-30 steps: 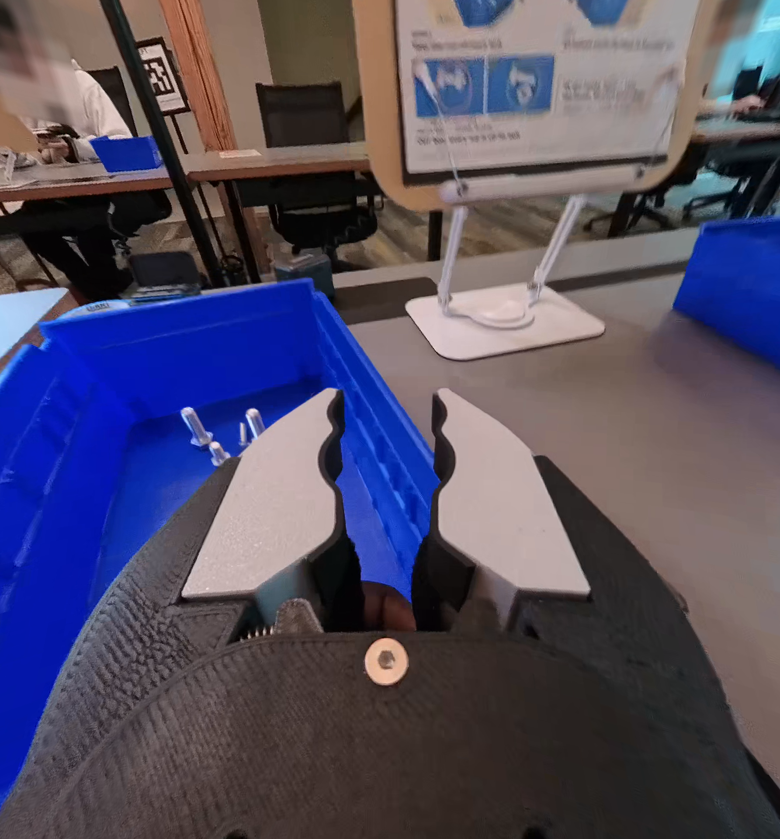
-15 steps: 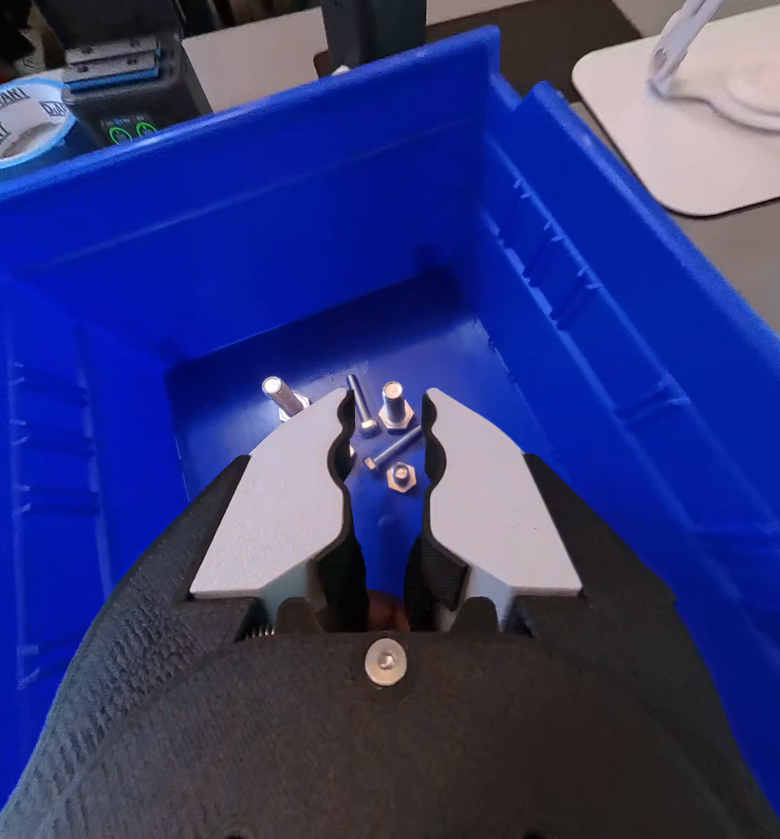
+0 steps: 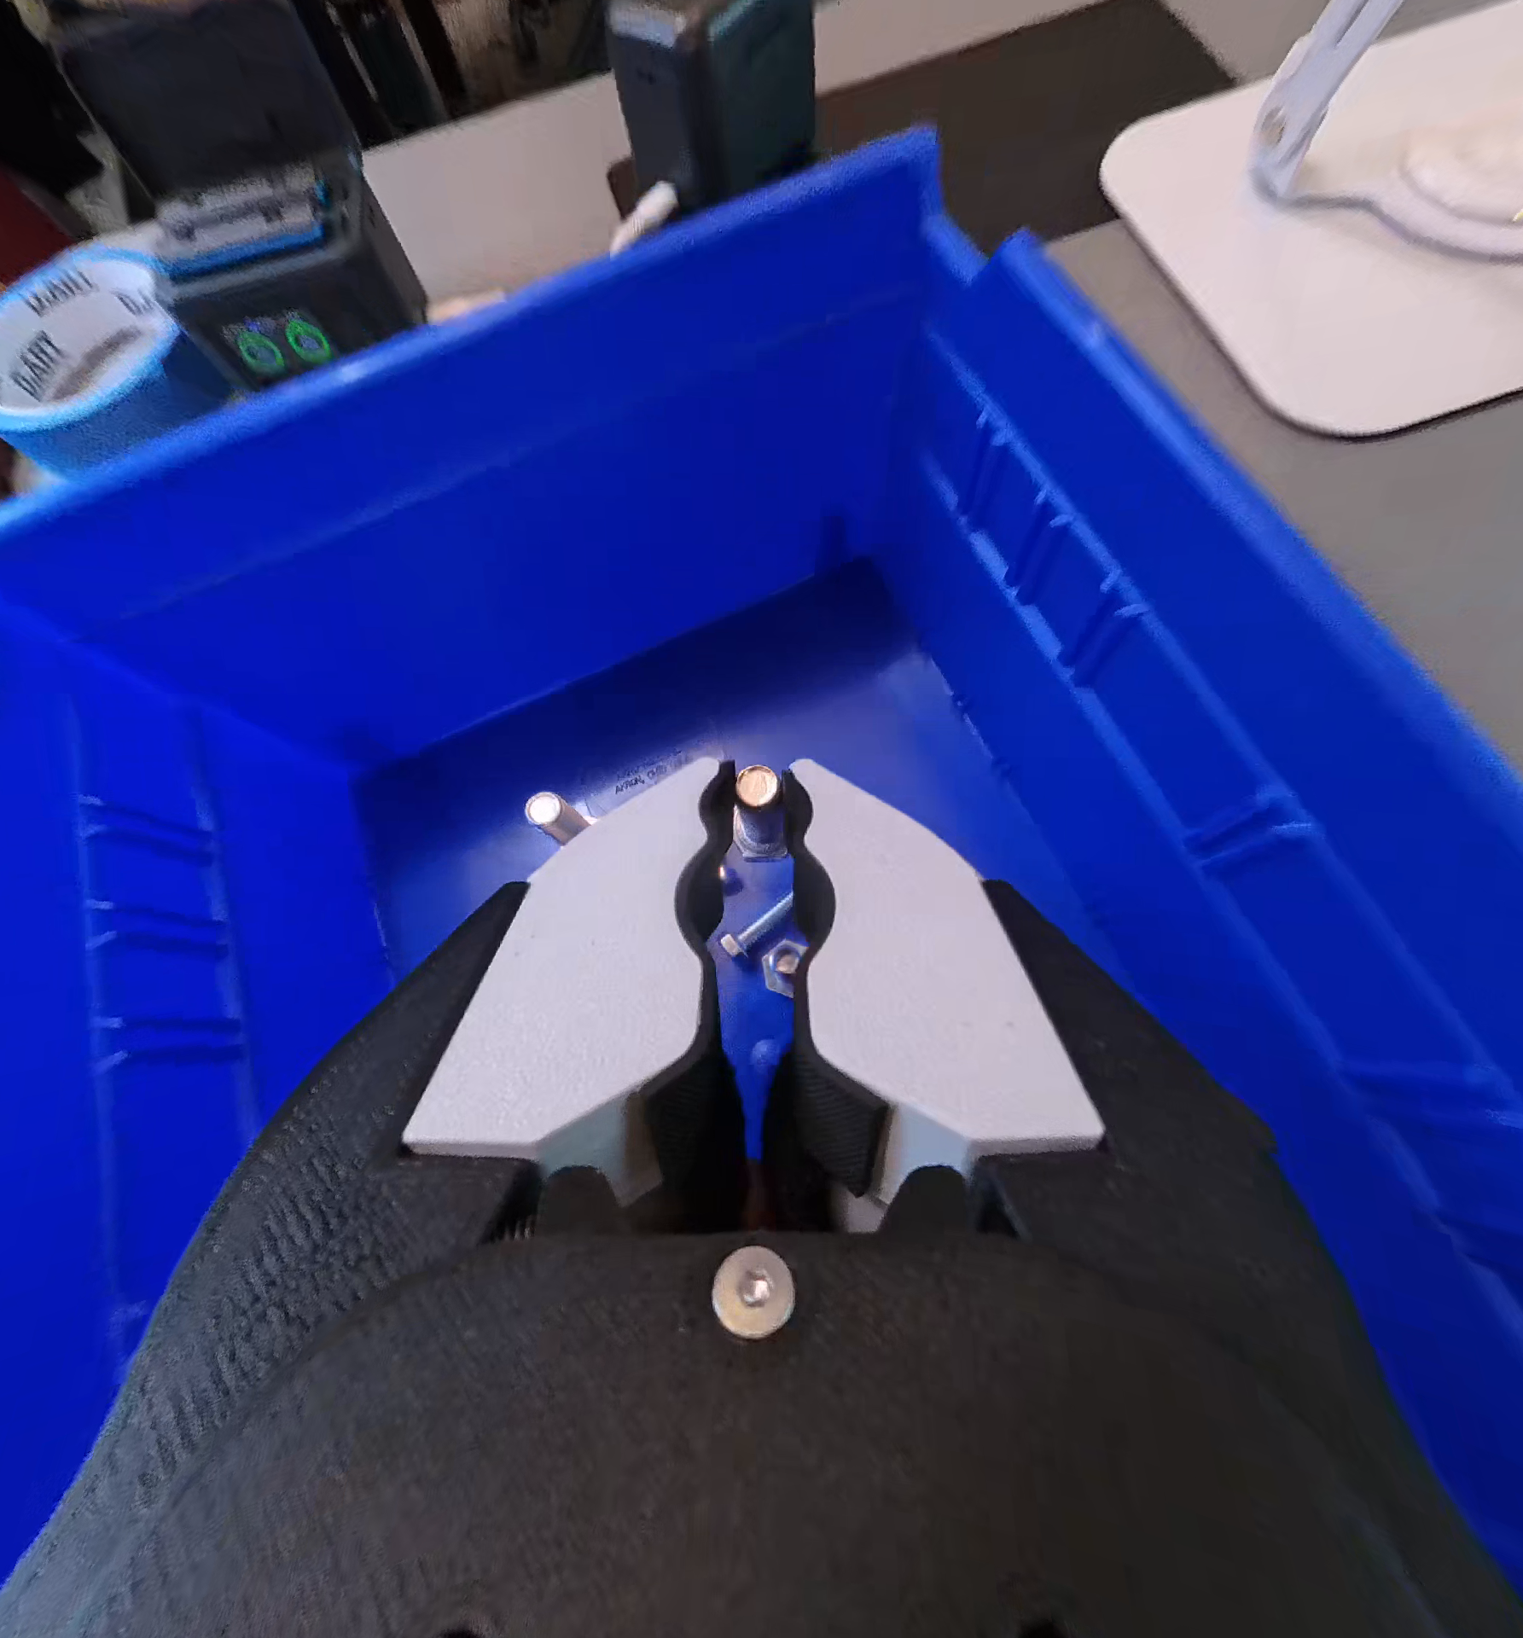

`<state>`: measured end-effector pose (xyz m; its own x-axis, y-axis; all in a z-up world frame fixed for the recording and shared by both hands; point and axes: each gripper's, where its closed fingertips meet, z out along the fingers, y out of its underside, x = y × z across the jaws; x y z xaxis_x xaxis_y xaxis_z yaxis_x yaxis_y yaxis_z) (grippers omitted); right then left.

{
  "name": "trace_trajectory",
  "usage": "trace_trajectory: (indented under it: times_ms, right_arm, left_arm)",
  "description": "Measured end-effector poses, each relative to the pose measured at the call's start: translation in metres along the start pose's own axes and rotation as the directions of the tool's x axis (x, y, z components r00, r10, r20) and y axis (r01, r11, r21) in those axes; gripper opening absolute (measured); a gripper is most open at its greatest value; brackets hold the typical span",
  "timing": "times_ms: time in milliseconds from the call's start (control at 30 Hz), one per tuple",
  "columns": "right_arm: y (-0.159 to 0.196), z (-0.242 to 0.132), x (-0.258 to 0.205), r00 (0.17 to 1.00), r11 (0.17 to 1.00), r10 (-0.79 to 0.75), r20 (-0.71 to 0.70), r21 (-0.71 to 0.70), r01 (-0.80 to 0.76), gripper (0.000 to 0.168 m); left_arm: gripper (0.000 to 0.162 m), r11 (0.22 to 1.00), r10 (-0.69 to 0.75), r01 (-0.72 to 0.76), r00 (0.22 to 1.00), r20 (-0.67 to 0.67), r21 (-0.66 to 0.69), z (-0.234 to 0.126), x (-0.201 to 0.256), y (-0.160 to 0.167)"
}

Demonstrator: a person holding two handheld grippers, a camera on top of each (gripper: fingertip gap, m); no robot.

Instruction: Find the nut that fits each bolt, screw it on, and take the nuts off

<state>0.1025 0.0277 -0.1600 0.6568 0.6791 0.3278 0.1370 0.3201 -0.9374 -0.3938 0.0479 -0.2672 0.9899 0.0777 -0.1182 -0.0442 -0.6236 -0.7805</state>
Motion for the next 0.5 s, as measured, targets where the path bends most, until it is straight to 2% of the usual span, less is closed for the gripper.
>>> trace_trajectory:
  times_ms: [133, 267, 400, 500]
  right_arm:
    - [0.007, 0.003, -0.005, 1.0, 1.0, 0.02, 0.02, -0.008, -0.02, 0.072]
    - [0.013, 0.006, -0.011, 0.999, 0.999, 0.027, 0.04, -0.021, -0.027, 0.071]
    - [0.015, 0.008, -0.016, 0.998, 0.999, 0.028, 0.056, -0.027, -0.026, 0.071]
    - [0.018, 0.009, -0.023, 0.996, 0.999, 0.047, 0.076, -0.015, -0.046, 0.069]
  left_arm:
    - [0.01, 0.993, 0.03, -0.025, 0.999, -0.044, 0.111, -0.038, 0.022, -0.032]
    - [0.01, 0.978, 0.081, -0.043, 0.98, -0.184, 0.203, -0.082, 0.075, -0.058]
    - [0.01, 0.958, 0.194, -0.11, 0.93, -0.313, 0.265, -0.118, 0.141, -0.063]
    - [0.01, 0.94, 0.279, -0.169, 0.881, -0.381, 0.297, -0.134, 0.191, -0.055]
